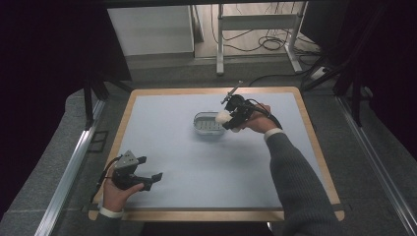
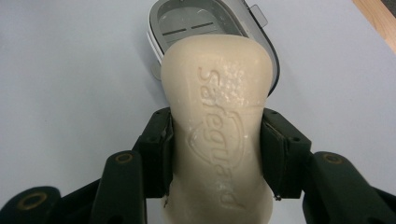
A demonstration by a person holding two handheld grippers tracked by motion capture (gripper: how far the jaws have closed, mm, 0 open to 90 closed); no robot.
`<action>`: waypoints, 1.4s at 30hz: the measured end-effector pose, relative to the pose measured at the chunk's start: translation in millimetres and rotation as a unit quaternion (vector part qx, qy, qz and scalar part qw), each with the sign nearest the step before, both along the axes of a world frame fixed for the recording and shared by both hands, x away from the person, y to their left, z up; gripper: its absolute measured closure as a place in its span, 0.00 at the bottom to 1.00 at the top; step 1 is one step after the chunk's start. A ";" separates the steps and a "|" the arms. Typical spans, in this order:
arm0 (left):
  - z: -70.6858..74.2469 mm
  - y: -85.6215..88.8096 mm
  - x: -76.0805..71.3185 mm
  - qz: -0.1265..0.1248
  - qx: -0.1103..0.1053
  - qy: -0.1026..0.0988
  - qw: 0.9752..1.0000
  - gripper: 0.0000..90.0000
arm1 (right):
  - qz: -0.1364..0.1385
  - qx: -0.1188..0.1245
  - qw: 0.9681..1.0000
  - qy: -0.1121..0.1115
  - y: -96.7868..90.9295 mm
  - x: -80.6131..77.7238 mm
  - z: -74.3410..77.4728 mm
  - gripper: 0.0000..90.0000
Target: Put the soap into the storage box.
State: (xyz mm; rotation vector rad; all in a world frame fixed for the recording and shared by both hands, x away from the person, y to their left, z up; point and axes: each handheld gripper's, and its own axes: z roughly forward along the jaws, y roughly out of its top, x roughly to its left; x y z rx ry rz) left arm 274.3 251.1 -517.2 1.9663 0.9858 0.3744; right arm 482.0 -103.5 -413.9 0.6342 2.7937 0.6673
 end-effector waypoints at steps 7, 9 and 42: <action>-0.4 -0.2 0.3 -0.001 0.002 0.000 1.000 0.09 | 0.012 -0.002 1.000 0.004 7.4 6.0 -1.3 0.55; -0.4 -0.2 0.3 -0.002 0.002 0.000 1.000 0.09 | 0.016 -0.002 1.000 0.005 9.8 7.5 -1.9 0.55; -0.3 -0.2 -0.1 0.000 0.000 0.000 1.000 0.09 | 0.046 -0.015 0.999 0.014 36.0 38.4 -14.5 0.55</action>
